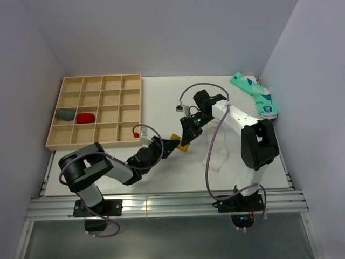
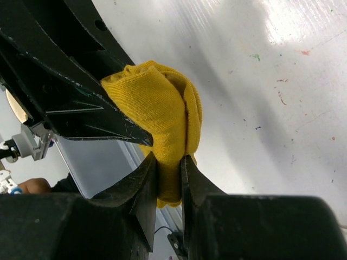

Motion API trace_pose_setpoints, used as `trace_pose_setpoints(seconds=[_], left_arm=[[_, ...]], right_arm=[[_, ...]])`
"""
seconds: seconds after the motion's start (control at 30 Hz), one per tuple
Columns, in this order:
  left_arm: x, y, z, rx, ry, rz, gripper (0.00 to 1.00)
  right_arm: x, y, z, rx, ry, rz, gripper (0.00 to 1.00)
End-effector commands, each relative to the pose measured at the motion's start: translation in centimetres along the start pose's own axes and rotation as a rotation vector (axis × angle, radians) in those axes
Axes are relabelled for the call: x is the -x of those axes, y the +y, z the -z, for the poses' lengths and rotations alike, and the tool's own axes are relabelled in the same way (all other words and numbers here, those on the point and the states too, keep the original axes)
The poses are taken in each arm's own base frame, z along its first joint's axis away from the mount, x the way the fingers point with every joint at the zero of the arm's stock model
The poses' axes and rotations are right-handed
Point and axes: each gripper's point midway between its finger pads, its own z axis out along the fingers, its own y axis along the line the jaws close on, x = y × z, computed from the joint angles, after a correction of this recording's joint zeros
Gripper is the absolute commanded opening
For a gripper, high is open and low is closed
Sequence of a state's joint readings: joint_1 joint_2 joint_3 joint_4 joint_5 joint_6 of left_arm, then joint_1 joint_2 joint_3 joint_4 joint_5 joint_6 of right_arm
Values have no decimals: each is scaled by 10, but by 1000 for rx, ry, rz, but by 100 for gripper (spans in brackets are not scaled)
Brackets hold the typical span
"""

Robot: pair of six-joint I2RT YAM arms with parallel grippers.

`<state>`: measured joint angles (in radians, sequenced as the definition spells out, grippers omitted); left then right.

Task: Roll the socks
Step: Pick up the sock at the center of the board.

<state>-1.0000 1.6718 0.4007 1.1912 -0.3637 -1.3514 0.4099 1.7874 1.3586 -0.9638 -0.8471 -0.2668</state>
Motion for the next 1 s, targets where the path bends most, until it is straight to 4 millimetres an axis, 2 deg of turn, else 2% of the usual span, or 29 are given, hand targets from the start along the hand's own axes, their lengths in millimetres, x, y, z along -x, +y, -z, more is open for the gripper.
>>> trace_pose_setpoints(seconds=[0.0,0.13,0.17,0.2,0.27,0.3,0.4,0.53,0.6,0.73,0.8,0.83,0.93,0.97], left_arm=[[10,-29,-2,-85,-34,24,2],[11,-33,-2,-95,-38,23,0],[12,-35,-1,-99,-40,21,0],[13,-37,-1,-100,-42,19,0],[15,-40,0,-103,-47,16,0],[16,-41,0,-105,-50,5,0],[21,-45,1,-103,-54,-13,0],[36,-51,3,-107,-83,-44,0],[48,-59,8,-108,-114,-63,0],[63,-62,15,-101,-144,-71,0],[82,-61,23,-70,-172,-87,0],[99,-56,26,-44,-205,-110,0],[133,-53,39,34,-235,-219,0],[167,-63,46,36,-316,-233,0]], right_arm=[[-3,24,12,27,-25,36,0],[-4,24,15,9,-29,58,0],[-4,24,16,4,-31,61,3],[-4,25,18,-4,-37,67,11],[-3,25,19,-13,-43,75,20],[-4,26,21,-19,-46,84,30],[-3,25,23,-39,-52,99,41],[-1,25,29,-74,-66,133,49],[-2,27,35,-89,-65,151,52],[-5,27,40,-112,-66,178,53],[-6,28,45,-131,-72,198,54],[-7,23,49,-161,-76,205,54],[-6,17,59,-205,-90,237,55],[-5,13,64,-220,-97,236,55]])
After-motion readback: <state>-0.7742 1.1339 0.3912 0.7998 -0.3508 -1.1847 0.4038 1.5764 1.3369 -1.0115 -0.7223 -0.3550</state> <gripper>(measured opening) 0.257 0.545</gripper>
